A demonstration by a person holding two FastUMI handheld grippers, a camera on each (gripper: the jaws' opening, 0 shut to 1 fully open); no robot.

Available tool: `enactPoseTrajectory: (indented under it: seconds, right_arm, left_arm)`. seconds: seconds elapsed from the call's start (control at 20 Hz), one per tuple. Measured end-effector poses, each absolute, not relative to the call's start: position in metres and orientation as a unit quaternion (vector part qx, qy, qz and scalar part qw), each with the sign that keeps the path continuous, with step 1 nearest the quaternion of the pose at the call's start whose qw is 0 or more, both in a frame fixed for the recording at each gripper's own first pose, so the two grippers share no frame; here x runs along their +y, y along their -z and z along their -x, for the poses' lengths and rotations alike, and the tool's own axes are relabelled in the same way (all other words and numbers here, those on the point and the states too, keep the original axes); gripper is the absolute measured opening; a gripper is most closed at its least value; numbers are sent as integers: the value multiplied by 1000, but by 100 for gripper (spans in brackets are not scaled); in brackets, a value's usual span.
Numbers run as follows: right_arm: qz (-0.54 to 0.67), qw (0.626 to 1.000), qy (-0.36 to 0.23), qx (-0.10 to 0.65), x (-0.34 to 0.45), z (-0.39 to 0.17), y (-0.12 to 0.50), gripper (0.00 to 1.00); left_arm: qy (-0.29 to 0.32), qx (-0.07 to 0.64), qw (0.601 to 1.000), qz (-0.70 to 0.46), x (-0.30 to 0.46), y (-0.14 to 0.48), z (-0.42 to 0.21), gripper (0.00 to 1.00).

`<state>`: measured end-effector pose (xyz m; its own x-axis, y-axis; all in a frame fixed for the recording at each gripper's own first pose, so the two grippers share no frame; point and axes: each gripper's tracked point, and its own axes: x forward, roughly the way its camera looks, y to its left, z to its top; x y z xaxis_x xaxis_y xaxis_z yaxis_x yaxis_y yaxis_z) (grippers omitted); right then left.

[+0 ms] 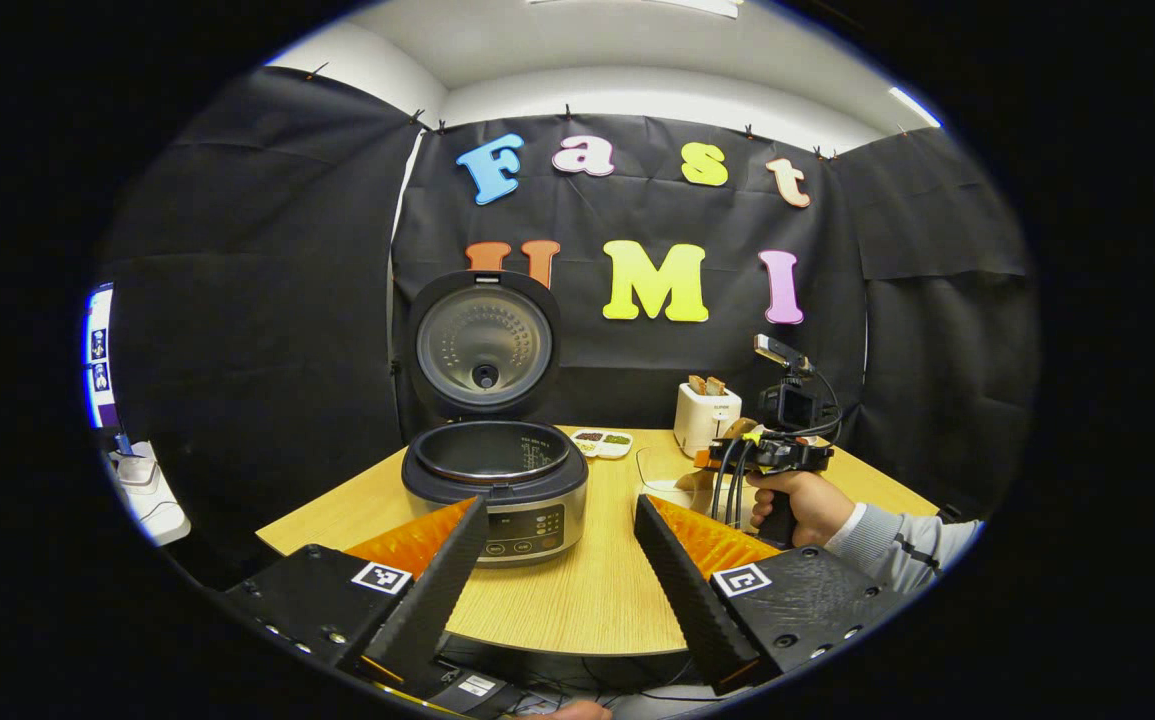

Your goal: Close the left gripper, press the button to open the rice cooker; take a wooden spoon from the chopstick holder with the right hand, scoop a spoonful of rice and pour it into the rice cooker, then put the wooden spoon back into the chopstick holder.

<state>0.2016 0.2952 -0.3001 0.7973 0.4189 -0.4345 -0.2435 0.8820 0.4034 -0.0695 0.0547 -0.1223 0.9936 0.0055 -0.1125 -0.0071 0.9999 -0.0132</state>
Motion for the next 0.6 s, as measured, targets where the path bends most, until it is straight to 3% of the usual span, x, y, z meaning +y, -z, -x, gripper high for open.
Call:
enactPoseTrajectory:
  seconds: [0.3,0.6]
  right_arm:
    - [-277,897,-176,297,280,-214,301,10]
    - [-378,869,-170,271,247,-214,270,10]
  left_arm:
    - [-9,57,998,7,59,121,70,94]
    - [-14,63,998,5,59,121,70,94]
